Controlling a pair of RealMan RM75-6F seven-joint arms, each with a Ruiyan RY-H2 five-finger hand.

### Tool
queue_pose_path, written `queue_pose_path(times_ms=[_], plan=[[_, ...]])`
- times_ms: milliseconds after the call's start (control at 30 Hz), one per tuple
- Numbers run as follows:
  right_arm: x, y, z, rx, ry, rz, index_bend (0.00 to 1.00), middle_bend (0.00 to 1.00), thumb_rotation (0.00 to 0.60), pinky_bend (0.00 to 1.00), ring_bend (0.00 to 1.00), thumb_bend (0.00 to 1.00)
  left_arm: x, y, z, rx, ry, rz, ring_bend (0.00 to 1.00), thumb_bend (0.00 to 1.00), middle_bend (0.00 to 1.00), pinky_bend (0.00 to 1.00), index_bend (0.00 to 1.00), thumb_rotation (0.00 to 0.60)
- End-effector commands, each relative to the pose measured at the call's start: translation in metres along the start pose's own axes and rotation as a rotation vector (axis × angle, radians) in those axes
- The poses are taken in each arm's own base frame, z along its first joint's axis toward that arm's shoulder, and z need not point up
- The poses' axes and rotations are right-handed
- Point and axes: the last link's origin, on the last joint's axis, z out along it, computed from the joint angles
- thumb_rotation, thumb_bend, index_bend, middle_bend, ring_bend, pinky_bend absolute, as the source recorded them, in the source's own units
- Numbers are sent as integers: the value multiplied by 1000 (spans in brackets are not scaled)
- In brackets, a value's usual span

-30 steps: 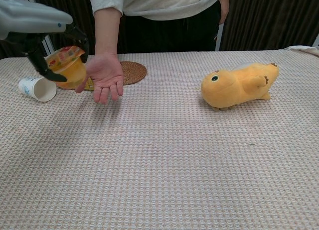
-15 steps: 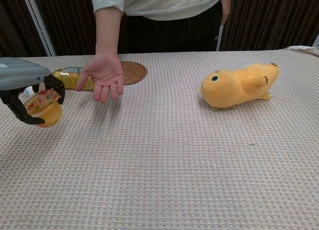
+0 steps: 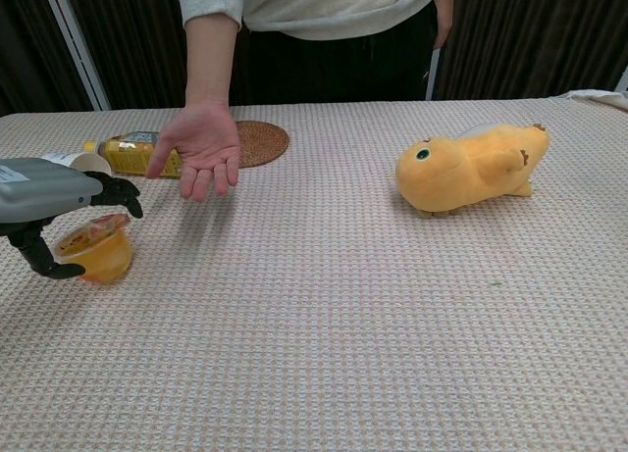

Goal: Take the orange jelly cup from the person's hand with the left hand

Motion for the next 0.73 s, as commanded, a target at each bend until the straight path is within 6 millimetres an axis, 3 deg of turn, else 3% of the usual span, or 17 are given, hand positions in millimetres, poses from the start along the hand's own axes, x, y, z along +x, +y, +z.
queue_pose_path(times_ms=[33, 233, 433, 533, 733], plan=[[0, 0, 0, 1, 0, -2, 0, 0, 600, 2, 0, 139, 2, -2, -3, 3, -4, -7, 0, 257, 0, 3, 25, 600], [0, 0, 0, 0, 1, -1, 0, 0, 600, 2, 0, 140, 13, -8, -18, 19, 65, -48, 0, 251, 0, 0, 13, 600], [0, 0, 1, 4, -1, -1, 0, 0, 600, 2, 0, 139, 28, -29, -70, 88, 277, -81, 0, 222, 0, 0, 0, 600], [0, -1, 2, 11, 3, -6, 0, 0, 600, 2, 0, 139, 22, -46, -100, 161, 319, -60, 0, 193, 0, 0, 0, 600], [-2, -4, 5, 20, 2, -11, 0, 0, 600, 0, 0, 138, -1, -65, -141, 269, 351, -123, 0, 163, 0, 0, 0, 600]])
